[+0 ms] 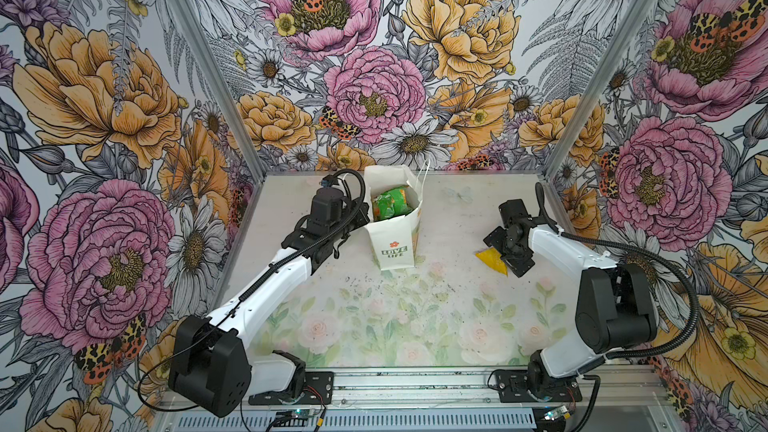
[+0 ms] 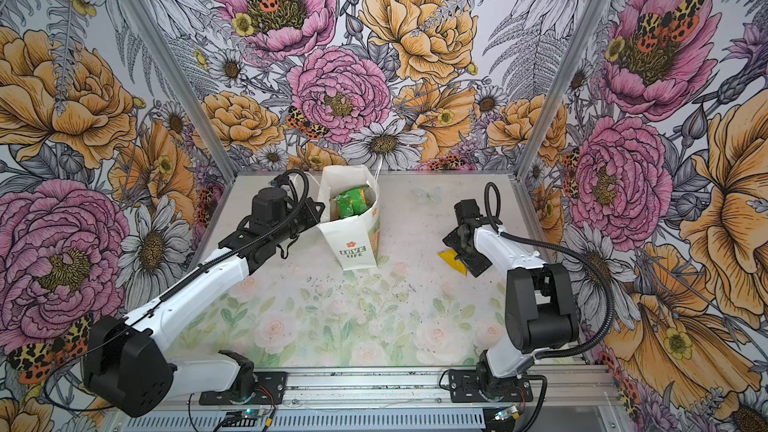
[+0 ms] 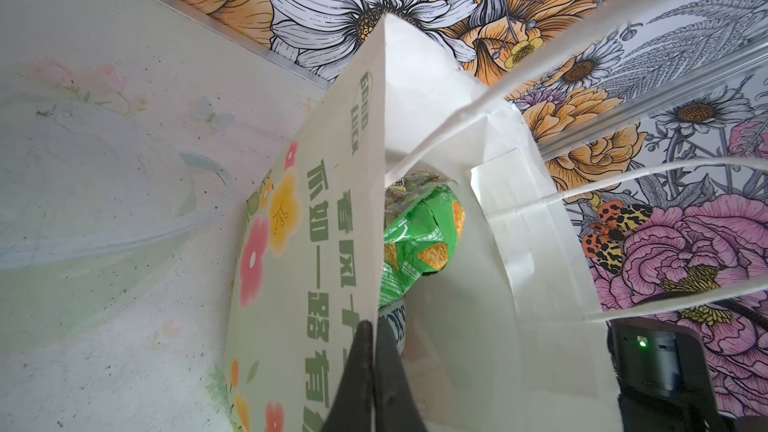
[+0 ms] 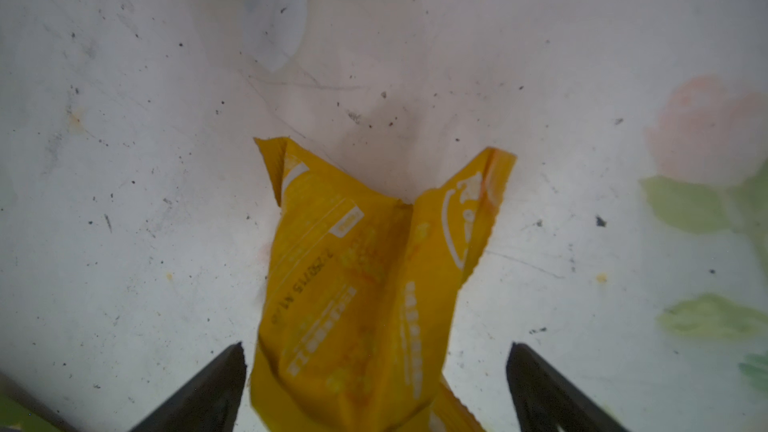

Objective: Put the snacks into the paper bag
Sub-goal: 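Lower the open right gripper onto the yellow packet and close it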

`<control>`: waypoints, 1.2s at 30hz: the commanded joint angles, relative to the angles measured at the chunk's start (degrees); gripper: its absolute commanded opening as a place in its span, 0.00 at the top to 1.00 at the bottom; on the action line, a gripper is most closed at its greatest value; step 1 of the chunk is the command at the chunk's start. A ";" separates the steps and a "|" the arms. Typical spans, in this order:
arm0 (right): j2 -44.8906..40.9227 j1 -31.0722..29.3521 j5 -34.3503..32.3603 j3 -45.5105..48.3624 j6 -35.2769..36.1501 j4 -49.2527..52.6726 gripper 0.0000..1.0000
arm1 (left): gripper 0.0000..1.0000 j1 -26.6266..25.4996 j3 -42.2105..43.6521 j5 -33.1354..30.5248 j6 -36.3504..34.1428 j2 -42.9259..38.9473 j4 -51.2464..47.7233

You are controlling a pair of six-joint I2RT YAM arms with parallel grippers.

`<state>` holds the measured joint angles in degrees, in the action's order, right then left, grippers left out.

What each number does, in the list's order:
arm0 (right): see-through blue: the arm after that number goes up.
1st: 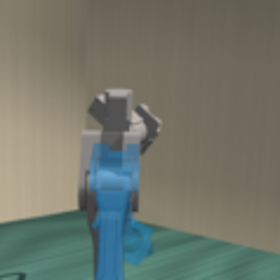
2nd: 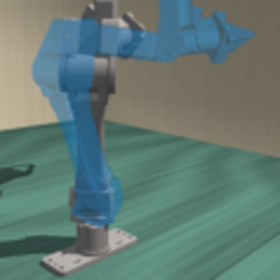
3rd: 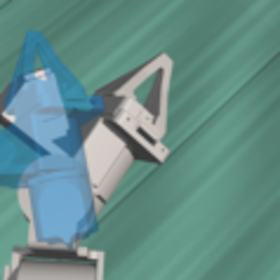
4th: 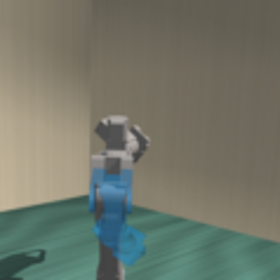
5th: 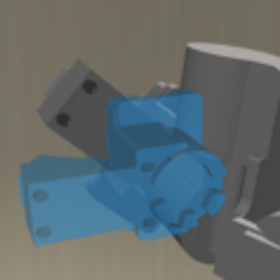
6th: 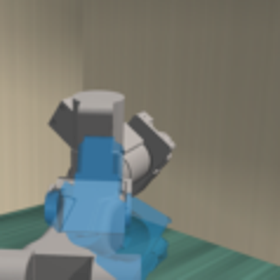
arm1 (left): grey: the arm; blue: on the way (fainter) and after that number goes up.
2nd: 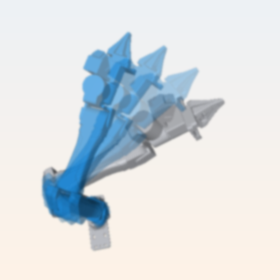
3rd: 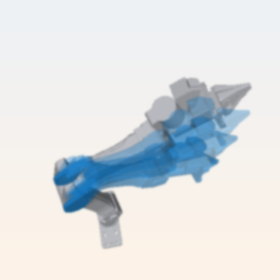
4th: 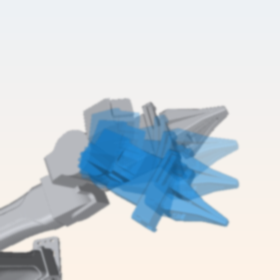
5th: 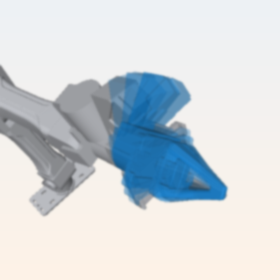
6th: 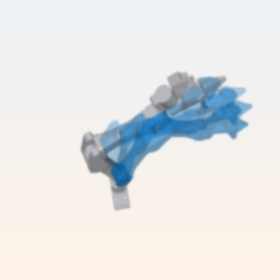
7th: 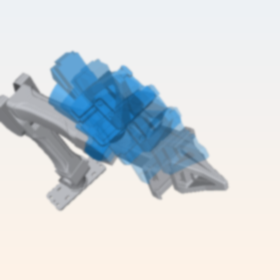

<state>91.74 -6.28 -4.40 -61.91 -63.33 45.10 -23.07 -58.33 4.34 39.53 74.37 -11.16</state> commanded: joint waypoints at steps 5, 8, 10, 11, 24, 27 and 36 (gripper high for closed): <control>4.76 0.81 1.42 -2.62 1.90 -1.94 0.00 | 1.00 0.77 -0.82 0.41 -0.59 -0.36 1.93; 6.35 0.94 1.50 -2.26 2.29 -2.30 0.00 | 1.00 0.75 -0.87 0.32 -0.68 -0.19 1.84; 7.15 0.94 1.64 -1.93 2.67 -2.63 0.00 | 1.00 0.66 -1.00 0.37 -0.67 -0.06 1.81; 7.44 1.02 1.55 -1.74 2.68 -2.78 0.00 | 1.00 0.75 -1.04 0.44 -0.62 0.05 1.84; 10.58 1.32 2.05 0.38 4.84 -4.62 0.01 | 1.00 0.75 -1.26 0.67 -0.59 0.69 1.93; 11.19 1.29 2.76 0.39 5.61 -4.97 0.02 | 1.00 0.74 -1.18 0.60 -0.59 0.60 1.93; 8.40 1.28 1.07 2.35 8.12 -6.33 0.12 | 1.00 0.66 -1.24 0.94 -0.50 0.87 2.16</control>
<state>100.92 -5.26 -2.76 -61.32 -56.51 39.94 -23.00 -58.33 4.34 39.53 74.76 -10.85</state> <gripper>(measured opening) 0.888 0.049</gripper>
